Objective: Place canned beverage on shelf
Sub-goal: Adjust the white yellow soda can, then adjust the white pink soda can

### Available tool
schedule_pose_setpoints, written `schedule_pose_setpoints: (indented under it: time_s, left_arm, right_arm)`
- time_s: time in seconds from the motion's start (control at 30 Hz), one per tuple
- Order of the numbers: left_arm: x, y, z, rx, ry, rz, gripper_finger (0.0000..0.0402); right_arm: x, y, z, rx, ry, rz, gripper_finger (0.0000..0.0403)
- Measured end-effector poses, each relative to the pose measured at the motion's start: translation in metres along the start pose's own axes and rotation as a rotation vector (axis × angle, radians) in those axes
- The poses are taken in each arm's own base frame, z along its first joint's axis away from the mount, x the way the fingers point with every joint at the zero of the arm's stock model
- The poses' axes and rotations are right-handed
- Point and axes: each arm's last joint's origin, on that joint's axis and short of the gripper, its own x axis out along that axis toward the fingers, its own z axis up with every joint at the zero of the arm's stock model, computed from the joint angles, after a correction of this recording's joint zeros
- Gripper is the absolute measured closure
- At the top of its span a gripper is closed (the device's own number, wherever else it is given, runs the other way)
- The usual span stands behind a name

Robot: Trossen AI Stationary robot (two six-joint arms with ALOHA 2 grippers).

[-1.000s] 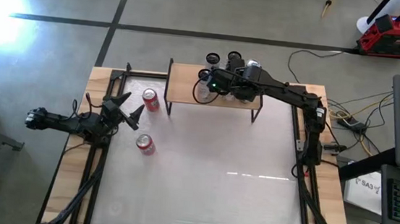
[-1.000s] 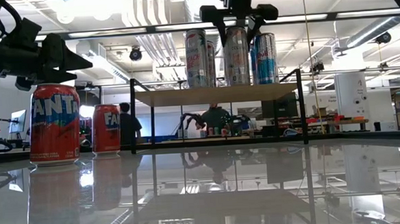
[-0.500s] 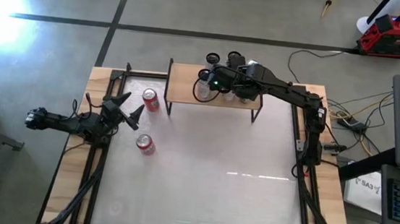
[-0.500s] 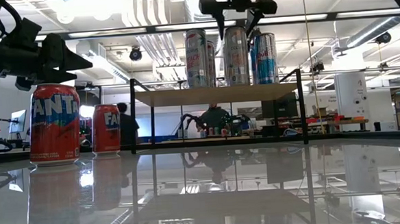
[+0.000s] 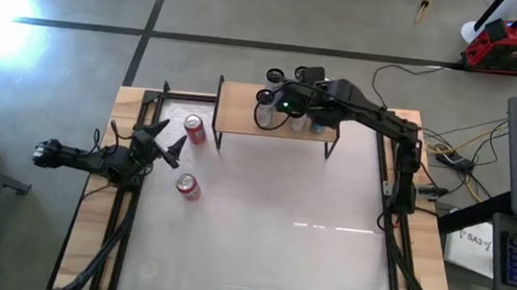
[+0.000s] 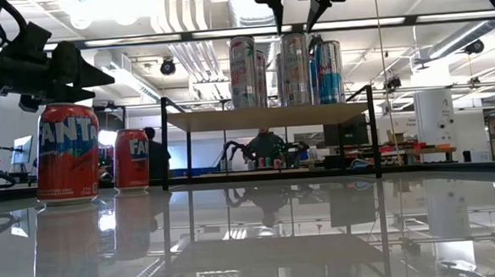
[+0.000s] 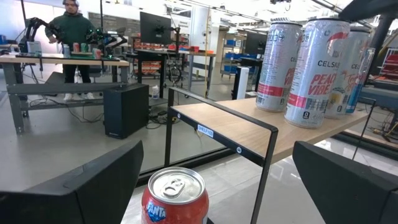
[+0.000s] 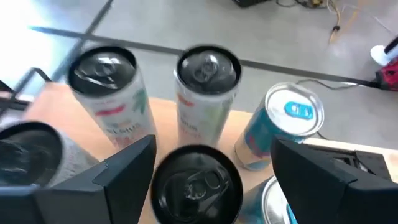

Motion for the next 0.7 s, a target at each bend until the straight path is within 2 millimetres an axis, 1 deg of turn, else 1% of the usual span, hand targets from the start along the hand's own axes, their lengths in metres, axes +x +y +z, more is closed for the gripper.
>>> schedule_pose_setpoints:
  time_s: [0.17, 0.27, 0.4, 0.57, 0.7]
  left_arm:
    - [0.0, 0.0, 0.0, 0.0, 0.0, 0.0, 0.0003]
    - [0.0, 0.0, 0.0, 0.0, 0.0, 0.0, 0.0003]
    - [0.0, 0.0, 0.0, 0.0, 0.0, 0.0, 0.0003]
    - [0.0, 0.0, 0.0, 0.0, 0.0, 0.0, 0.0003]
    - [0.0, 0.0, 0.0, 0.0, 0.0, 0.0, 0.0003]
  right_arm:
    - [-0.015, 0.004, 0.004, 0.03, -0.048, 0.069, 0.0103]
    - [-0.024, 0.014, 0.002, 0.057, -0.066, 0.145, 0.0103]
    - [-0.032, 0.03, -0.002, 0.05, -0.077, 0.246, 0.0103]
    - [-0.032, 0.043, -0.01, 0.027, -0.087, 0.281, 0.0103]
    - [-0.026, 0.052, -0.015, 0.023, -0.078, 0.281, 0.0101]
